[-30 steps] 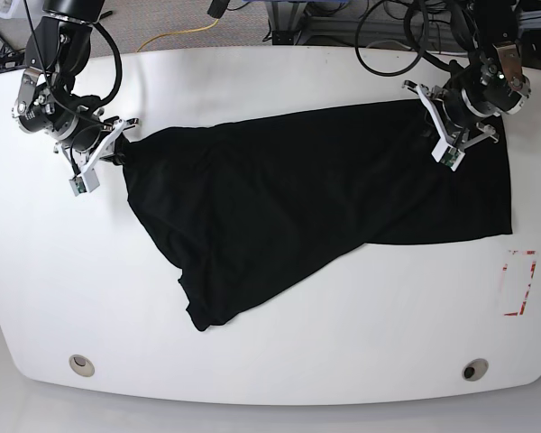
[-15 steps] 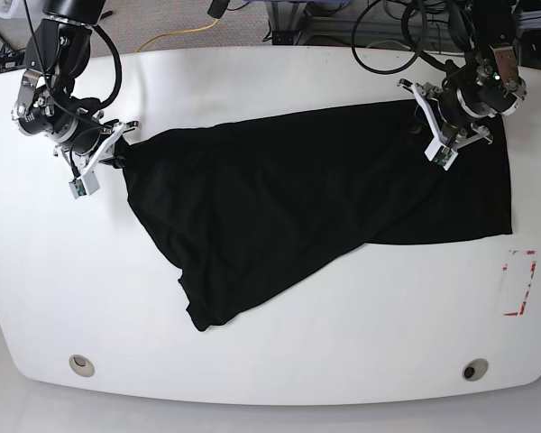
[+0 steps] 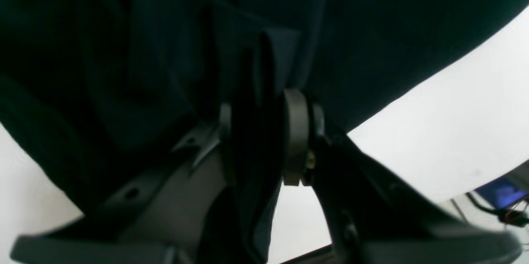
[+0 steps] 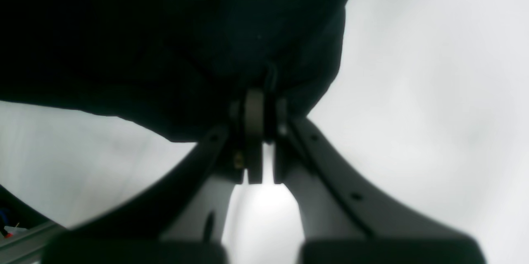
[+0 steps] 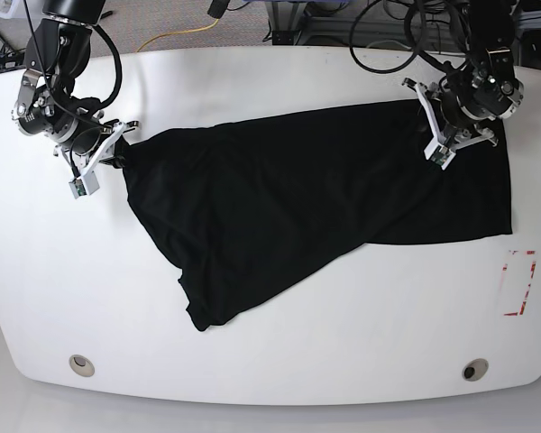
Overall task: Fold the T-shirt properly
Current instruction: 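Slide the left gripper along the edge toward the right gripper and grasp, then lift the shirt with both grippers and drag it away from the arms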
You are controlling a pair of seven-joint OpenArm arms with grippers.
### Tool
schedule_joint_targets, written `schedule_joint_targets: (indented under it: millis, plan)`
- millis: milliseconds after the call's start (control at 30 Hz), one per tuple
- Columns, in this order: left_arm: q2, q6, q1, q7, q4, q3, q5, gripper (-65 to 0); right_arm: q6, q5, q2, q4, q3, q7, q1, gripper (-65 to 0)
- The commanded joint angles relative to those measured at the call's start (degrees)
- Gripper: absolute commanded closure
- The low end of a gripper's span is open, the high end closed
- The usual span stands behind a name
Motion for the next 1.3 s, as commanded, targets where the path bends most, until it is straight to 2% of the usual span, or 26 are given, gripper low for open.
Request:
schedule_joint_targets:
  millis: [0, 133, 300, 367, 600, 867, 1000, 1200, 1267]
  plan:
    - [-0.4, -0.1, -0.3, -0.8, 0.9, 0.3, 0.4, -14.6, 0.2, 0.9, 1.0, 0.8, 0.3, 1.0, 0.5, 0.0]
    - [-0.7, -0.1, -0.3, -0.8, 0.9, 1.9, 0.6, -15.4, 0.2, 1.0, 1.0, 0.8, 0.3, 1.0, 0.6, 0.0]
    - [-1.1, -0.1, -0.3, -0.8, 0.9, 2.0, 0.6, -27.6, 0.2, 1.1, 0.9, 0.8, 0.3, 1.0, 0.6, 0.0]
    - [-1.1, -0.1, -0.3, -0.8, 0.9, 1.9, 0.6, -29.0, 0.2, 1.2, 0.9, 0.8, 0.3, 1.0, 0.6, 0.0]
    - [-1.2, -0.1, -2.3, -0.8, -0.7, 1.8, 0.6, -24.4, 0.2, 1.3, 0.9, 0.9, 0.3, 1.0, 0.6, 0.0]
    - [-1.3, -0.1, -4.4, -0.8, -3.6, 1.8, 0.6, -4.3, 0.2, 1.3, 0.9, 0.9, 0.3, 1.0, 0.8, 0.0]
    - [-1.3, -0.1, -4.4, -0.8, -3.4, 1.8, 0.6, -0.1, 0.2, 1.2, 0.9, 0.9, 0.4, 1.0, 0.9, 0.0]
    - [-0.7, -0.1, -4.7, -1.0, -3.2, 0.0, 3.8, 0.0, 0.2, 1.1, 0.9, 0.9, 0.5, 1.0, 1.8, 0.0]
    - [0.5, -0.1, -5.8, -1.1, -2.7, -1.3, 4.7, 0.0, 0.2, 0.9, 0.9, 0.9, 0.5, 1.0, 2.3, 0.0]
